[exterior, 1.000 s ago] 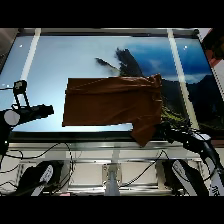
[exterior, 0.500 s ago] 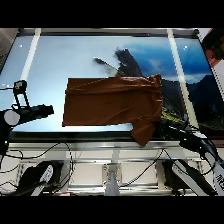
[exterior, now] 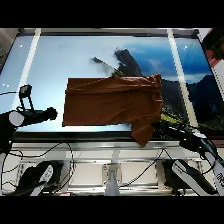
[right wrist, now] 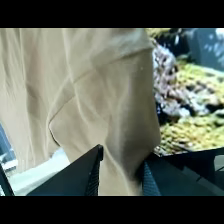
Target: Fold the clothes and pants, and hang the long-sleeved shirts on hangers.
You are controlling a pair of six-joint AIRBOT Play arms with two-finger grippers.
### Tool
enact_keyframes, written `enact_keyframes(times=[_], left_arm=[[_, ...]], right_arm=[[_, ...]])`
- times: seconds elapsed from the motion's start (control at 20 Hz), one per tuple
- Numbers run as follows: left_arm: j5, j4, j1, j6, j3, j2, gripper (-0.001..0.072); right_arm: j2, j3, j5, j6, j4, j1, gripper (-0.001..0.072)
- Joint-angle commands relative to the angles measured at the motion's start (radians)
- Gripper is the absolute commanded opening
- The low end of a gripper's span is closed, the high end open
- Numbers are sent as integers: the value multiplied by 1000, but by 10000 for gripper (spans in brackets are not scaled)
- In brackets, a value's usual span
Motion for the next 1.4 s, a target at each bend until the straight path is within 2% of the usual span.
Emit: enact_keyframes(times=[0.0, 0.05, 0.1, 0.15, 0.2, 0.3, 0.4, 0.55, 0.65, 0.75, 0.85, 0.9, 0.95, 1.15, 1.35], left_arm=[[1, -63, 0, 0, -66, -9, 494], [5, -63, 0, 0, -86, -9, 526], [6, -65, 0, 0, -100, -9, 673], [8, -82, 1, -5, -110, -9, 720], [13, -95, 1, -21, -116, -10, 720], [40, -111, 1, -27, -123, -10, 703], [69, -112, 1, -69, -124, -15, 639], [93, -116, 12, -137, -124, -34, 639], [77, -147, 51, -134, -124, -58, 639], [30, -215, 117, -90, -124, -84, 639], [-36, -316, 195, 10, -124, -111, 638], [-61, -361, 227, 55, -124, -125, 619], [-73, -388, 251, 85, -124, -140, 569], [-89, -404, 257, 98, -124, -214, 505], [-70, -408, 253, 123, -126, -293, 505]], right_arm=[[0, 1, 16, -37, -35, 1, 341], [0, 1, 17, -37, -16, 1, 310], [0, 1, 20, -37, 4, 1, 252], [0, 1, 23, -37, 20, 1, 141], [0, 1, 24, -37, 28, 1, 17], [0, 1, 24, -53, 27, 1, 13], [0, 1, 24, -55, 27, 1, 12], [0, 1, 24, -55, 27, 1, 13], [0, 1, 24, -54, 27, 1, 12], [0, 1, 24, -54, 27, 1, 13], [0, 1, 24, -54, 27, 1, 13], [0, 1, 24, -55, 27, 1, 12], [0, 1, 24, -55, 27, 1, 13], [0, 1, 24, -54, 27, 1, 13], [0, 1, 24, -54, 27, 1, 13]])
